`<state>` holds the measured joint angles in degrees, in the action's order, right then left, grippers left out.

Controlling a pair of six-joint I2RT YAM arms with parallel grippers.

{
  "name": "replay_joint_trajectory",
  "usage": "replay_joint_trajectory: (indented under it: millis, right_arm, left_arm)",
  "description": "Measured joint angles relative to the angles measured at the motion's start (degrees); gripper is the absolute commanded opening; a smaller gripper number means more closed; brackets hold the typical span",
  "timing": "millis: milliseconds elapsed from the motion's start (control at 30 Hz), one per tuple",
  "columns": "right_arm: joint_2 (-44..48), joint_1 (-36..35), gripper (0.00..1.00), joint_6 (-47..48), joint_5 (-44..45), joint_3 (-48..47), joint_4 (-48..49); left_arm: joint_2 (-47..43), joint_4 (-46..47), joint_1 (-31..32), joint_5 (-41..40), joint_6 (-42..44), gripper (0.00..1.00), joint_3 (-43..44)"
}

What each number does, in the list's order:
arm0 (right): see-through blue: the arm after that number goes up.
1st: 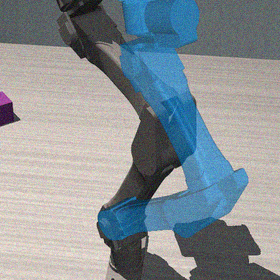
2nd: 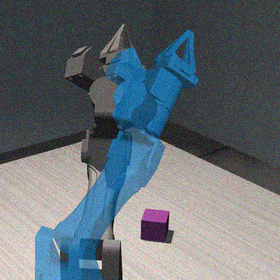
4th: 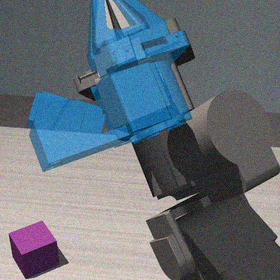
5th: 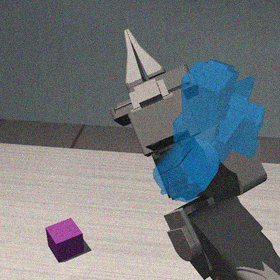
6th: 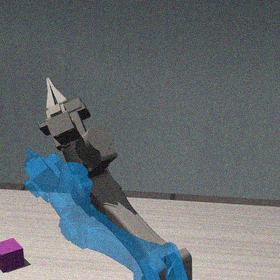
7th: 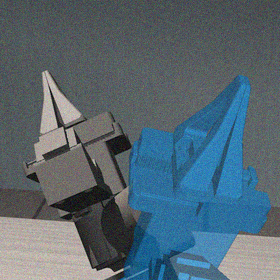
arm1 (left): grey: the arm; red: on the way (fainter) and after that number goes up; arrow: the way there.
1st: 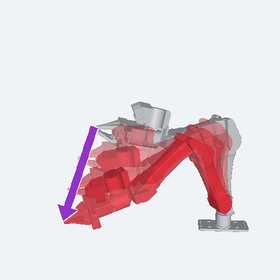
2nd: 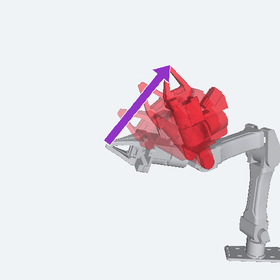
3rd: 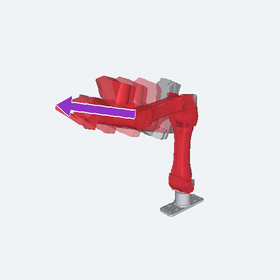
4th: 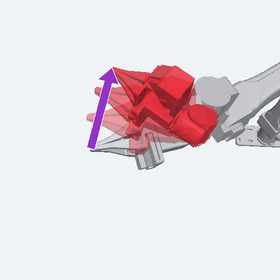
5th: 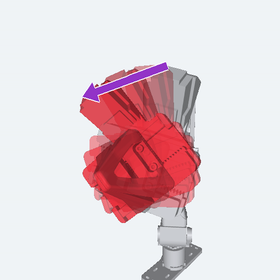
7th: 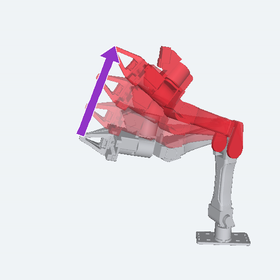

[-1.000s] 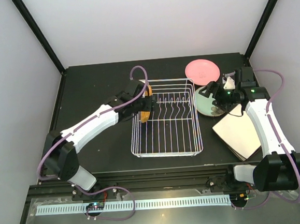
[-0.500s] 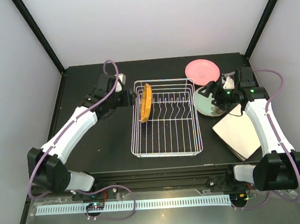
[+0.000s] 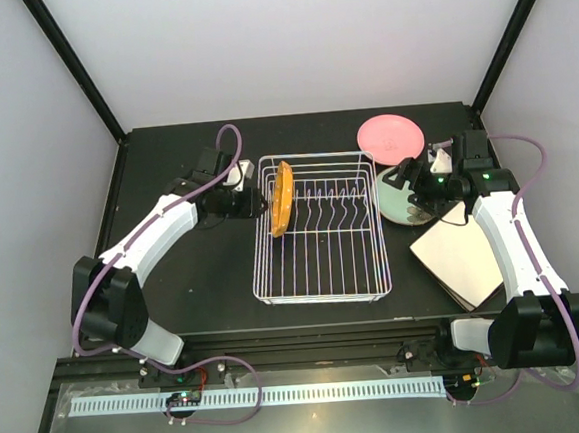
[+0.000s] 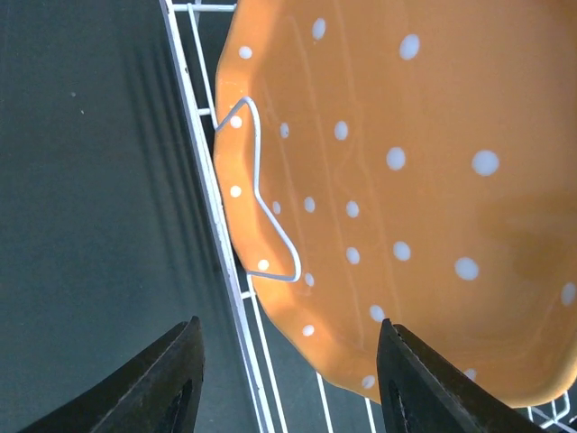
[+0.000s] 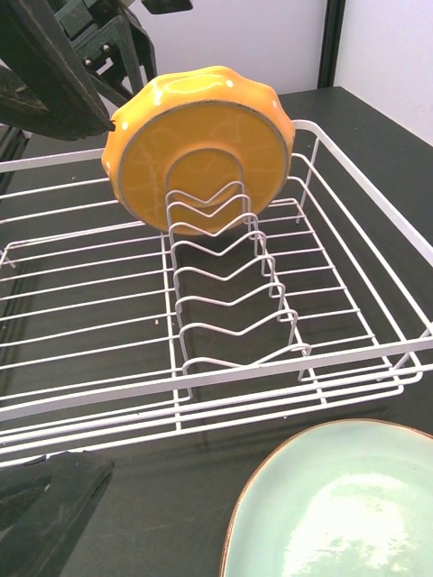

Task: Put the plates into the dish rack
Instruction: Move the dish rack to the center of the board.

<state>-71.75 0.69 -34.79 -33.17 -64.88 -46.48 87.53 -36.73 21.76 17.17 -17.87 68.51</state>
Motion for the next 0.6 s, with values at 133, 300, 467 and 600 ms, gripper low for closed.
replay_joint_trajectory:
  millis: [133, 300, 467, 600]
  right_arm:
    - [0.0, 0.0, 0.95, 0.0, 0.0, 0.1, 0.0]
    - [0.0, 0.0, 0.95, 0.0, 0.0, 0.1, 0.0]
    - [0.0, 0.0, 0.95, 0.0, 0.0, 0.1, 0.0]
    - [0.0, 0.0, 0.95, 0.0, 0.1, 0.1, -0.1]
  left_arm:
    - [0.5, -0.2, 0.0, -1.6, 0.3, 0.55, 0.0]
    - [1.9, -0.4, 0.0, -3.6, 0.3, 0.55, 0.0]
    - [3.6, -0.3, 0.1, -4.4, 0.3, 0.49, -0.1]
    - [4.8, 0.0, 0.3, -4.9, 0.3, 0.40, -0.1]
